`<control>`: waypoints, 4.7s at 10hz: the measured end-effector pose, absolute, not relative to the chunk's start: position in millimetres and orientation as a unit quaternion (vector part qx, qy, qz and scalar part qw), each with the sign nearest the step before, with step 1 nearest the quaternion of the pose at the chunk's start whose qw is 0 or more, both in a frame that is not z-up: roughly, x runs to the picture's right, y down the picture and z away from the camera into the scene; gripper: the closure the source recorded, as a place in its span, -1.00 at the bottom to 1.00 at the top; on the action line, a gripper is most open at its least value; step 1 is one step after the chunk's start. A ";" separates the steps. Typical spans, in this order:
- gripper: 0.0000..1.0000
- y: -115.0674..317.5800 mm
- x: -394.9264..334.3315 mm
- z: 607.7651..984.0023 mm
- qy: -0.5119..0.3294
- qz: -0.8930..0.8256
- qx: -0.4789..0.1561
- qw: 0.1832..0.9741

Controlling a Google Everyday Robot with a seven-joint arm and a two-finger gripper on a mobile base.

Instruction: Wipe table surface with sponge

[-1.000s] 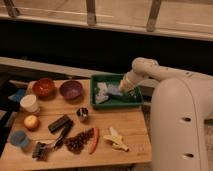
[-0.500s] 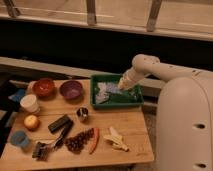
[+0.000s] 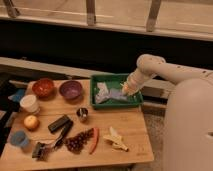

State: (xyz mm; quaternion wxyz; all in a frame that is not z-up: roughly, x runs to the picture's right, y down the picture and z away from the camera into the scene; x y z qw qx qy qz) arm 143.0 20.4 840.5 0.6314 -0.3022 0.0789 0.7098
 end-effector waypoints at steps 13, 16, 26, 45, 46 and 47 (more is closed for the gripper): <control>1.00 75.0 104.1 792.0 0.068 0.634 -0.348 0.687; 1.00 104.3 131.4 790.8 0.089 0.616 -0.381 0.683; 1.00 135.6 142.5 792.8 0.135 0.625 -0.384 0.666; 1.00 180.7 230.3 841.5 0.156 0.716 -0.367 0.573; 1.00 180.0 221.3 847.5 0.149 0.712 -0.374 0.575; 1.00 179.9 215.6 851.1 0.143 0.709 -0.379 0.577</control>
